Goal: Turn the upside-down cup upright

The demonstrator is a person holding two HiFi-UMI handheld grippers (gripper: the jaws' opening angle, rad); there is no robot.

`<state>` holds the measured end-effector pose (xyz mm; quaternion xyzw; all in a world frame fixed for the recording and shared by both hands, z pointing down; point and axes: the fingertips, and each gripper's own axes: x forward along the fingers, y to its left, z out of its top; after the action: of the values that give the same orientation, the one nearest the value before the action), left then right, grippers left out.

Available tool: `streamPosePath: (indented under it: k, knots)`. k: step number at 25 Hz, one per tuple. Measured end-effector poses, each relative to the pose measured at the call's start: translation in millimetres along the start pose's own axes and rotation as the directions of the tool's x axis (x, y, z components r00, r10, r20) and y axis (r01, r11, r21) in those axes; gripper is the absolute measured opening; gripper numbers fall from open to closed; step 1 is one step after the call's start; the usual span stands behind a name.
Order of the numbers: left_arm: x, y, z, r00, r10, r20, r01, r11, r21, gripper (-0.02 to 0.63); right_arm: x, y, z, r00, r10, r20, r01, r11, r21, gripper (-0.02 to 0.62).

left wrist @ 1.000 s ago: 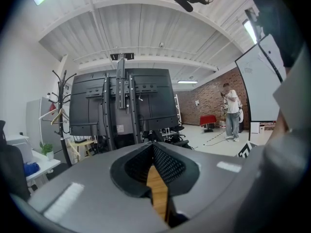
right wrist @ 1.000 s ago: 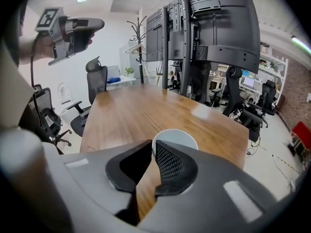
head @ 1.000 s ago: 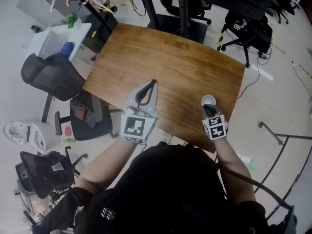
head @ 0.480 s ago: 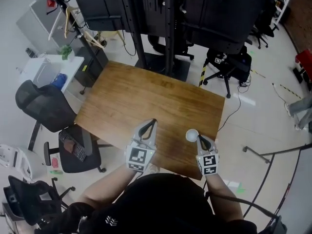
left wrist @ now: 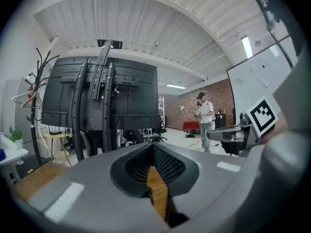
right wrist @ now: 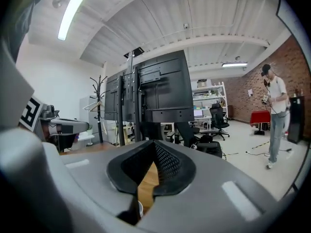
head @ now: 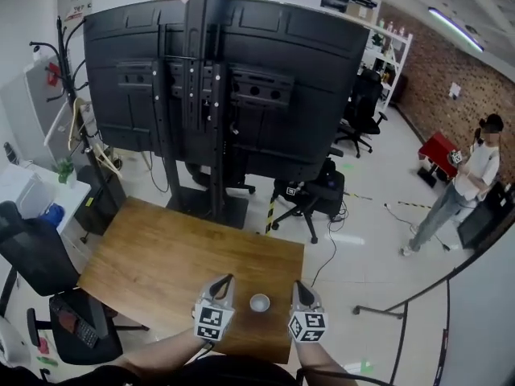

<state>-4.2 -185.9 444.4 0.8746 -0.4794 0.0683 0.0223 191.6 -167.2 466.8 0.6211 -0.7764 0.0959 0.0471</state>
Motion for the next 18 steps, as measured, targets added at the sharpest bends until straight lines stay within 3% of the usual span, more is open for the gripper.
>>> streamPosePath:
  k: [5, 11, 15, 18]
  knots:
    - [8.5, -4.4, 19.0, 0.998, -0.046, 0.039, 0.044, 0.998, 0.046, 0.0, -2.7, -1.2, -6.1, 1.0, -0.018, 0.005, 0.018, 1.0, 0.025, 0.002]
    - [-3.3, -17.8, 26.4, 0.994, -0.11, 0.028, 0.107, 0.99, 0.094, 0.0, -8.6, -5.4, -10.5, 0.999, -0.03, -0.01, 0.031, 0.998, 0.053, 0.002]
    - [-12.9, -12.5, 42.9, 0.998, -0.064, -0.014, 0.064, 0.996, 0.056, 0.0, -11.4, -14.0, 10.1, 1.0, -0.027, 0.009, 0.027, 0.999, 0.023, 0.002]
    - [-3.0, -2.7, 74.4, 0.994, -0.062, 0.086, 0.054, 0.994, 0.099, 0.0, -8.1, -22.1, 35.0, 0.998, -0.05, 0.047, 0.049, 0.999, 0.013, 0.002]
